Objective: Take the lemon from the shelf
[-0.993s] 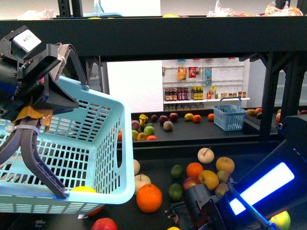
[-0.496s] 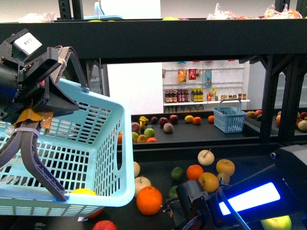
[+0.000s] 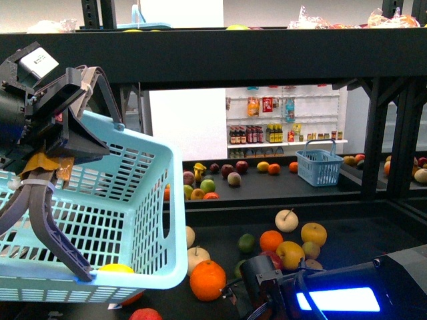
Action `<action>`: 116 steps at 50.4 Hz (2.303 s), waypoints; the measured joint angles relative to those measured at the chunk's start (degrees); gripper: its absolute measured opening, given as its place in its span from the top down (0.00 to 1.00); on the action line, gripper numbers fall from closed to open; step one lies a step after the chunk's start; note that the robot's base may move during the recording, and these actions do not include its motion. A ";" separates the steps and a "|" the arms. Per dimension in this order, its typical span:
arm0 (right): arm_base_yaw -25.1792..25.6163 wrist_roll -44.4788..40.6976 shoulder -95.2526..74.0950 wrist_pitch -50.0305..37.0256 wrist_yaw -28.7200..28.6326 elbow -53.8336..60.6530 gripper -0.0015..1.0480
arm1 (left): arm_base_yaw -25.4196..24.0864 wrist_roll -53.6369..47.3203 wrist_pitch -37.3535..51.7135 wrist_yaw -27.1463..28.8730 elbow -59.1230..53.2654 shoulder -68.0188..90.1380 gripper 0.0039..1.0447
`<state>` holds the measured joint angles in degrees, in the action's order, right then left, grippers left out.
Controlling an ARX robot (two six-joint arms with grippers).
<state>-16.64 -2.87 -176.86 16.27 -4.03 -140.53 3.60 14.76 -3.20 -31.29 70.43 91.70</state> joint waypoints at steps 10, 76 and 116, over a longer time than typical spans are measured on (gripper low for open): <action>0.00 -0.02 0.00 -0.02 -0.04 -0.11 0.31 | 0.00 -0.02 0.00 0.00 0.00 0.00 0.87; 3.61 7.08 64.32 -14.34 -13.05 43.50 0.31 | 0.00 -0.02 0.00 0.09 0.00 0.00 0.87; -10.36 10.75 54.51 -7.23 -13.75 33.94 0.31 | 0.00 -0.02 0.00 0.04 0.00 0.00 0.87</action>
<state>-27.00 7.88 -122.34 9.04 -17.78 -106.59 3.60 14.74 -3.20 -31.24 70.43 91.70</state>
